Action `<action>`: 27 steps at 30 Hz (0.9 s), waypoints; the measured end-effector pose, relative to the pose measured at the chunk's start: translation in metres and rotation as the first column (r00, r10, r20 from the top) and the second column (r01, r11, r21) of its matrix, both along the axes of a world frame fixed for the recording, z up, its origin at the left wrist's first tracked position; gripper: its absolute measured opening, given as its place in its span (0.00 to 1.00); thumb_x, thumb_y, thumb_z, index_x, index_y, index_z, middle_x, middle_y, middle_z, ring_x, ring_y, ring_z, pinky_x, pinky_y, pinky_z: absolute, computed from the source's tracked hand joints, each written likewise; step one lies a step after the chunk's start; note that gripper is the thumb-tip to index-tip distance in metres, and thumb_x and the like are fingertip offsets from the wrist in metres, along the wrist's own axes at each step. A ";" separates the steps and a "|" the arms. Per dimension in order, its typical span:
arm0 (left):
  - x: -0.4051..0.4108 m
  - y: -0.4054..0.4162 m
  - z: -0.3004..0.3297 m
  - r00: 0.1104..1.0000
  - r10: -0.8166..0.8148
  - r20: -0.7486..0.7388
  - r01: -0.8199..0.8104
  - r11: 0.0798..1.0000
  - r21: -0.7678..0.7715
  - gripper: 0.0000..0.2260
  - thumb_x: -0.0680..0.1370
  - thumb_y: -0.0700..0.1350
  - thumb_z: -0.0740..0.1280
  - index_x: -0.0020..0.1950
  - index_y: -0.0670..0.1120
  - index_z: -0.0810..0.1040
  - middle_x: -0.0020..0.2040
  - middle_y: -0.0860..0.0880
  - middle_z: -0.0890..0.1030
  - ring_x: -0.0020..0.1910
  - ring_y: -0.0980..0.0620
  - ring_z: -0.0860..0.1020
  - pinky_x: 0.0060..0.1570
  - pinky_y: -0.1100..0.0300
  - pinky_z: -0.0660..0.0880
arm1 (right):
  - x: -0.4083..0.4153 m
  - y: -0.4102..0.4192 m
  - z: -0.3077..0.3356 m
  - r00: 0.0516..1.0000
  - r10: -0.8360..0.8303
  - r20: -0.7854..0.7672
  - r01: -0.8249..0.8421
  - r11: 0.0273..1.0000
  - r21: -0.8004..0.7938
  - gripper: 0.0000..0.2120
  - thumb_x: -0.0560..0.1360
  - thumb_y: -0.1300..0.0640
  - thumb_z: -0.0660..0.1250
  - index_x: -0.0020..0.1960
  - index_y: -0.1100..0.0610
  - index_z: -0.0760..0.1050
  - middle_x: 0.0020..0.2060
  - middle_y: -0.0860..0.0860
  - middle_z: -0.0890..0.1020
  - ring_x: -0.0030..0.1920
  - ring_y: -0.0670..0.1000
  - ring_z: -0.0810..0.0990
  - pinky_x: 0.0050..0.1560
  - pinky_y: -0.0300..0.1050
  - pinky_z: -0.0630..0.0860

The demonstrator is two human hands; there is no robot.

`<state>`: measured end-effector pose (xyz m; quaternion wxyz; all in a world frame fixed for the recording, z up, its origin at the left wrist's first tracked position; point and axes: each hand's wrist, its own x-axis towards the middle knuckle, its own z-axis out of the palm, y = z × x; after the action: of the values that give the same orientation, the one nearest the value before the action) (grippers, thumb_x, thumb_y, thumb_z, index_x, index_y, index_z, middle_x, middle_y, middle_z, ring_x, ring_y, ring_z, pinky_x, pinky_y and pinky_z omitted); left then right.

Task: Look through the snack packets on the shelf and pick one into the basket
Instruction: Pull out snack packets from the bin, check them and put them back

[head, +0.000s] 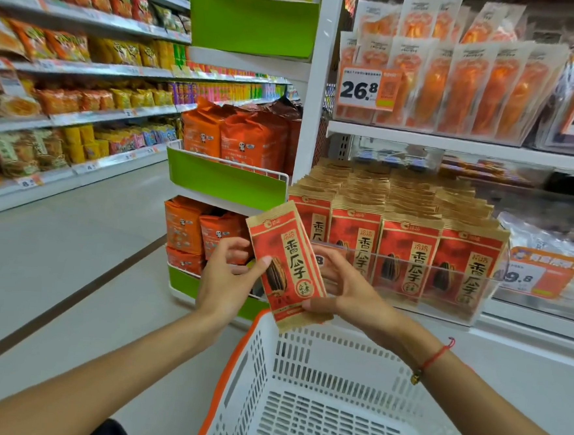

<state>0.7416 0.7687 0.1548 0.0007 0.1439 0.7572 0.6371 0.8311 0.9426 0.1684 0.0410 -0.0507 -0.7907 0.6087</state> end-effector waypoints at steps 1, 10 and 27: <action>-0.001 0.000 0.000 1.000 0.026 -0.012 -0.026 1.000 -0.002 0.11 0.74 0.50 0.73 0.52 0.55 0.73 0.52 0.51 0.79 0.49 0.52 0.80 0.50 0.44 0.80 | -0.001 -0.002 -0.002 1.000 -0.012 -0.028 0.014 0.998 0.064 0.36 0.71 0.70 0.72 0.70 0.44 0.63 0.62 0.50 0.76 0.61 0.47 0.77 0.59 0.49 0.78; 0.016 0.016 0.012 0.924 -0.307 0.230 0.288 0.951 0.111 0.16 0.77 0.59 0.65 0.57 0.51 0.68 0.49 0.54 0.81 0.41 0.64 0.81 0.35 0.67 0.77 | 0.000 -0.032 -0.018 0.968 0.005 -0.252 0.073 0.952 0.298 0.31 0.68 0.67 0.73 0.62 0.48 0.63 0.57 0.43 0.74 0.54 0.41 0.76 0.46 0.49 0.80; 0.005 -0.009 0.009 0.846 -0.466 0.260 0.446 0.885 0.135 0.09 0.82 0.50 0.59 0.58 0.61 0.74 0.57 0.57 0.82 0.58 0.57 0.79 0.46 0.57 0.81 | -0.001 -0.021 0.000 0.998 -0.037 -0.045 0.044 0.984 0.172 0.42 0.67 0.53 0.79 0.74 0.45 0.59 0.65 0.46 0.65 0.63 0.45 0.68 0.57 0.38 0.73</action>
<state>0.7465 0.7592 0.1635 0.2560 0.2264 0.6706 0.6584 0.8306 0.9218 0.1686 0.0742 -0.0503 -0.8383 0.5378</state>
